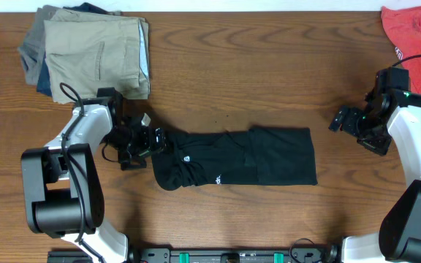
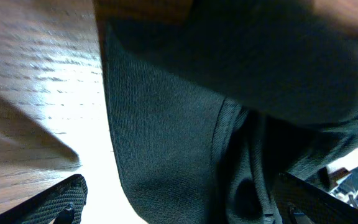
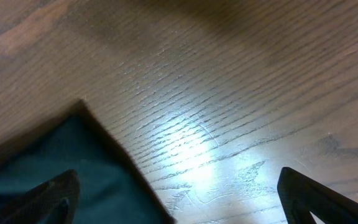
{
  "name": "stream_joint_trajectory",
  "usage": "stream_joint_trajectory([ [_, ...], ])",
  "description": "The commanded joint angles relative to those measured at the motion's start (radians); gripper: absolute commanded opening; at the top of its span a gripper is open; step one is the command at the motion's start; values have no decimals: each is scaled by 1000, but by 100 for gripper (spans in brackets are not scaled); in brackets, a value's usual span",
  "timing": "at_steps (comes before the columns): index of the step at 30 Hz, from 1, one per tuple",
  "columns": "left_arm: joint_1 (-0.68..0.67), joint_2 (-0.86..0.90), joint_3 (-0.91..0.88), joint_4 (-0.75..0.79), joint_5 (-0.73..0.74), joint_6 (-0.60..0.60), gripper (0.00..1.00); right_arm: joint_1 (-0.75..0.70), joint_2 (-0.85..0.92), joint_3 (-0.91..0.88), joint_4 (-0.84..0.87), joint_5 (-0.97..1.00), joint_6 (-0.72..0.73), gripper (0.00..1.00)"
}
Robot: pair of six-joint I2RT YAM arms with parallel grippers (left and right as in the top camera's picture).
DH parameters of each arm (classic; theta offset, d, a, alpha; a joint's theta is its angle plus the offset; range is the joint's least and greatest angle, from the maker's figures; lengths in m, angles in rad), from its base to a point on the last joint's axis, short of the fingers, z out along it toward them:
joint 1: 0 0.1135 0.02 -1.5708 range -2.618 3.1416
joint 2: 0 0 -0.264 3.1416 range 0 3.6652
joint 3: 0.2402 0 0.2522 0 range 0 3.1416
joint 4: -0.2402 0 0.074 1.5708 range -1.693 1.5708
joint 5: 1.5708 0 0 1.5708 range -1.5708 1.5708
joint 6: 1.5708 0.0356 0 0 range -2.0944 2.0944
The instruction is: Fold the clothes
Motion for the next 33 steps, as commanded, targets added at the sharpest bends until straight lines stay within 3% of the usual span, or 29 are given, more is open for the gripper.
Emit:
stream_joint_trajectory([
  [1,1,9,-22,-3,10,31,96,-6,-15,16,0,0,-12,99],
  [13,1,10,-196,187,68,72,96,-6,-15,16,0,0,-12,99],
  [17,1,10,-231,192,189,140,96,-6,-15,16,0,0,-12,99],
  [25,2,10,-234,193,193,142,96,-6,-15,16,0,0,-12,99],
  [28,2,10,-234,196,135,137,96,-6,-15,16,0,0,-12,99],
  [33,8,10,-234,196,-31,11,96,-6,-15,16,0,0,-12,99],
])
